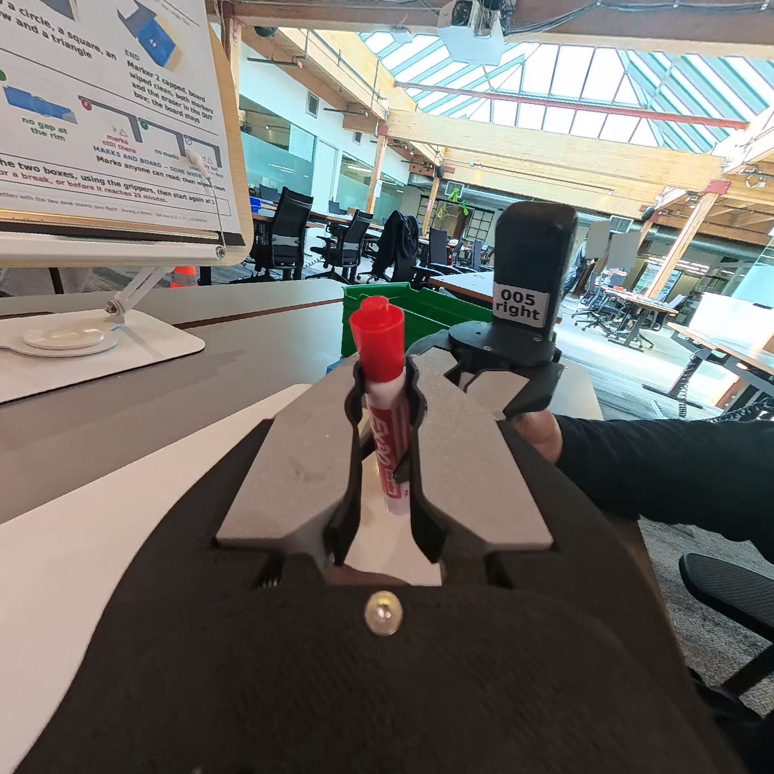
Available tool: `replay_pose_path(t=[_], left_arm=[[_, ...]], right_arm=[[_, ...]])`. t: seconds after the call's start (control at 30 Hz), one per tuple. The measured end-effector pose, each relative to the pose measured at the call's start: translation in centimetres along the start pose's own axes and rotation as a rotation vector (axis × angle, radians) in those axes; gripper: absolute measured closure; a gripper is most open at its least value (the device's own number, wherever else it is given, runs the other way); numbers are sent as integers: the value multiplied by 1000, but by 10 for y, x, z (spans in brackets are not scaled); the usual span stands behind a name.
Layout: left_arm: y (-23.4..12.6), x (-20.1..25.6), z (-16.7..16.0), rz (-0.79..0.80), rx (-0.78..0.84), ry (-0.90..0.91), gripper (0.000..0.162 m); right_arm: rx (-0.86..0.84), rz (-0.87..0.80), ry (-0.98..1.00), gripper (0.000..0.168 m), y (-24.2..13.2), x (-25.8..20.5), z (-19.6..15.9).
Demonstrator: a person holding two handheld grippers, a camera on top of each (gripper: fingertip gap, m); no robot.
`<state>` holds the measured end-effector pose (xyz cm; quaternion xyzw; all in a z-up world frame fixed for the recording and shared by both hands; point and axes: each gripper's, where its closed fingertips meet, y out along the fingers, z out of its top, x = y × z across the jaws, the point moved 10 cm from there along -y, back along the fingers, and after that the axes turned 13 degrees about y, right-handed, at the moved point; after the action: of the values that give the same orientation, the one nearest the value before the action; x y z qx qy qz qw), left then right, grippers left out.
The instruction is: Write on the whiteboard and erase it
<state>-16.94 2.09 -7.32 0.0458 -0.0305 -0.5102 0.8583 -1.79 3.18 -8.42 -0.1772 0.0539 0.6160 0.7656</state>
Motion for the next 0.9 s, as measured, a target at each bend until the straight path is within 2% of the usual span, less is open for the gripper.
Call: replay_pose_path(t=[0.23, 0.37, 0.47, 0.63, 0.7, 0.9], left_arm=[[-1, -2, 0, 26, 4, -15, 145], [-1, -5, -1, 58, 11, -24, 126], [1, -5, -3, 74, -20, -12, 122], [3, -5, -7, 107, -88, 31, 125], [5, -6, -9, 123, -114, 37, 127], [10, -7, -21, 119, -211, -8, 130]], right_arm=[[20, -14, 8, 153, -1, 1, 2], [67, -65, 38, 153, -9, 8, 6], [110, -182, 81, 153, -18, 23, 9], [148, -448, 108, 153, -40, 49, 14], [117, -551, 48, 153, -46, 56, 17], [-149, -741, -97, 153, -35, 86, 25]])
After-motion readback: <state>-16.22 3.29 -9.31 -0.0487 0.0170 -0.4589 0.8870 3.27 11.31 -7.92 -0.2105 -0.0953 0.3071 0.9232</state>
